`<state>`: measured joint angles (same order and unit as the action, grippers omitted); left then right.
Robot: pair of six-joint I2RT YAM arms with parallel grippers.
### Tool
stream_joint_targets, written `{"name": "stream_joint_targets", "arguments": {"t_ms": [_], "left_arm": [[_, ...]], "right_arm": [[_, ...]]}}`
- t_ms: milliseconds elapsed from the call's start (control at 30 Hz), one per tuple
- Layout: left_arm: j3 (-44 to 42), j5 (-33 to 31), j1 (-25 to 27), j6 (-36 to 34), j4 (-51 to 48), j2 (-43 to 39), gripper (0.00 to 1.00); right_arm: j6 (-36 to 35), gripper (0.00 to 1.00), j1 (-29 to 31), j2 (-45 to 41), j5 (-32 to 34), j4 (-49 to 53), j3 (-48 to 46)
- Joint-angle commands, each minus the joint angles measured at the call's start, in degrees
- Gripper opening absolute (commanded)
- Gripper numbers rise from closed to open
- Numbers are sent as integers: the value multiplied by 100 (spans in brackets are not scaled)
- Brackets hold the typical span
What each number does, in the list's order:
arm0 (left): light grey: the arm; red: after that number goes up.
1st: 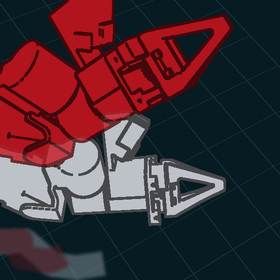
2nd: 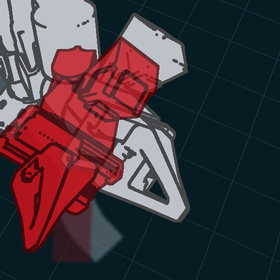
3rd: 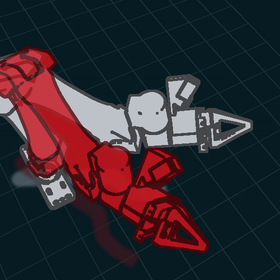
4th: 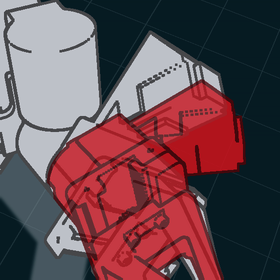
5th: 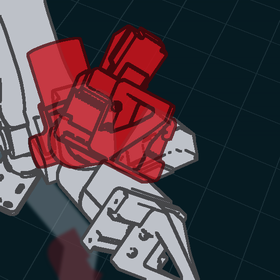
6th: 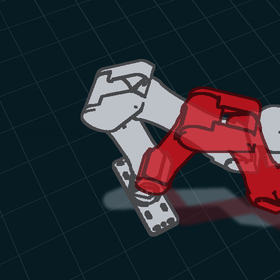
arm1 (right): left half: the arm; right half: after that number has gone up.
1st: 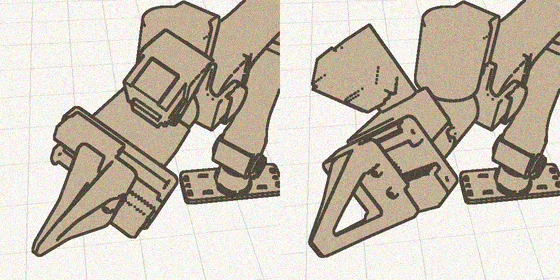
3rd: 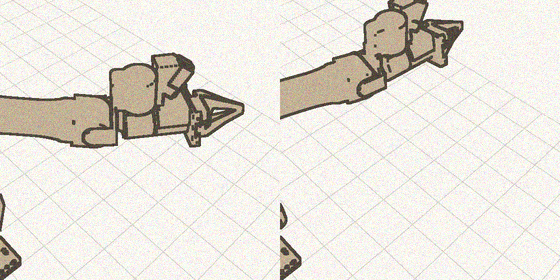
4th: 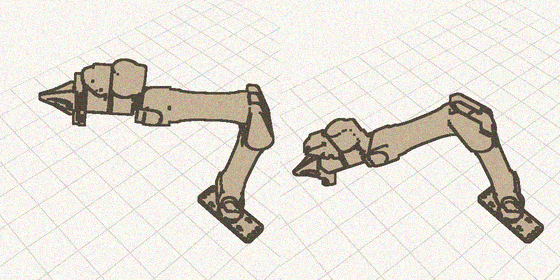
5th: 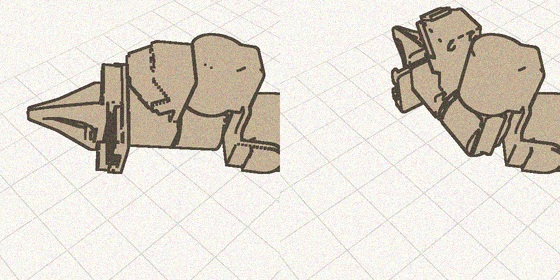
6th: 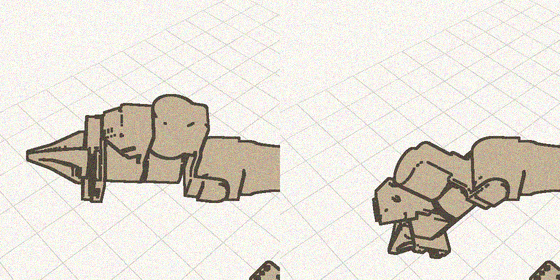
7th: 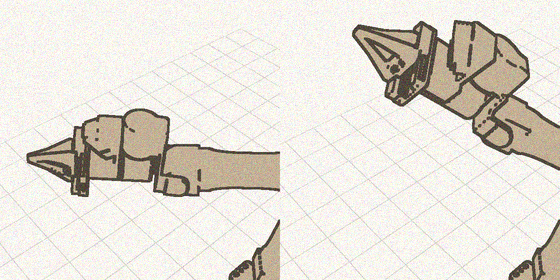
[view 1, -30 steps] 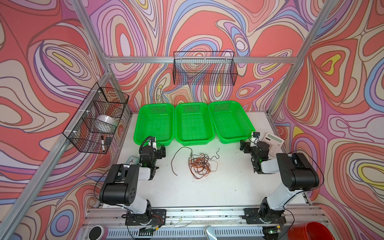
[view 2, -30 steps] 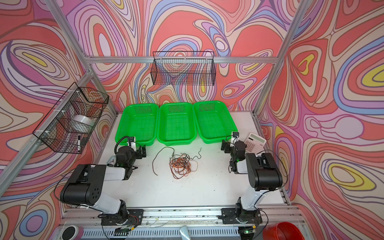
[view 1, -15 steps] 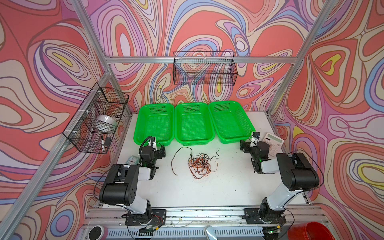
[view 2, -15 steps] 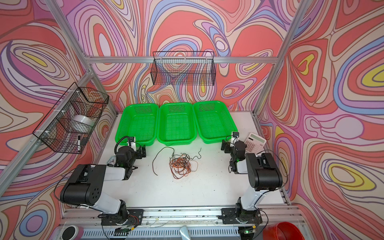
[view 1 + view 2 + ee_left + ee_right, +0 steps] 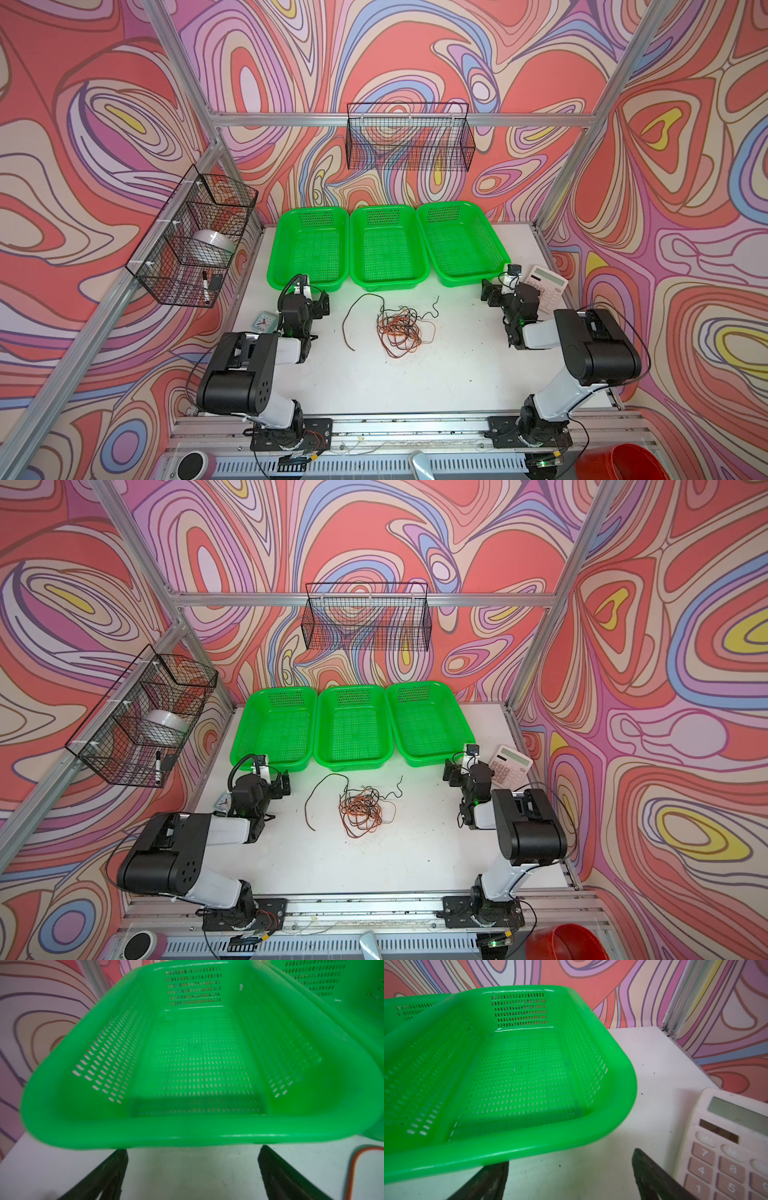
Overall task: Untangle the cables
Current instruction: 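Reach both grippers toward the wire pile and grasp the red wire with the right gripper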
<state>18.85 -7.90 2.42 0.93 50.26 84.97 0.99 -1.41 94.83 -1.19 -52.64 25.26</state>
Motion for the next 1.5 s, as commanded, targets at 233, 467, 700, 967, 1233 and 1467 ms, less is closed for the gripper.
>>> {"name": "stream_joint_targets", "arguments": {"t_ms": [233, 467, 700, 967, 1233, 1467], "left_arm": [[294, -578, 84, 1029, -2234, -2267, 99], [829, 74, 384, 1740, -4467, -3166, 93], [1173, 875, 944, 1830, -5262, -3653, 87], [1348, 937, 1728, 1477, -5653, -3503, 81], [1447, 775, 1837, 2097, -6008, -3263, 82], [1380, 344, 1838, 2327, -6238, -3655, 81]], "right_arm": [[234, 91, 40, -1894, -116, 1895, 174], [504, 88, 231, -2697, -400, 3805, 643], [647, 78, 1860, -2767, -513, 4965, 1372], [612, 73, 3659, -1359, -312, 5278, 2282], [334, 69, 4720, 345, 407, 5996, 3959], [955, 55, 4907, 1316, 776, 6061, 4627]]}}
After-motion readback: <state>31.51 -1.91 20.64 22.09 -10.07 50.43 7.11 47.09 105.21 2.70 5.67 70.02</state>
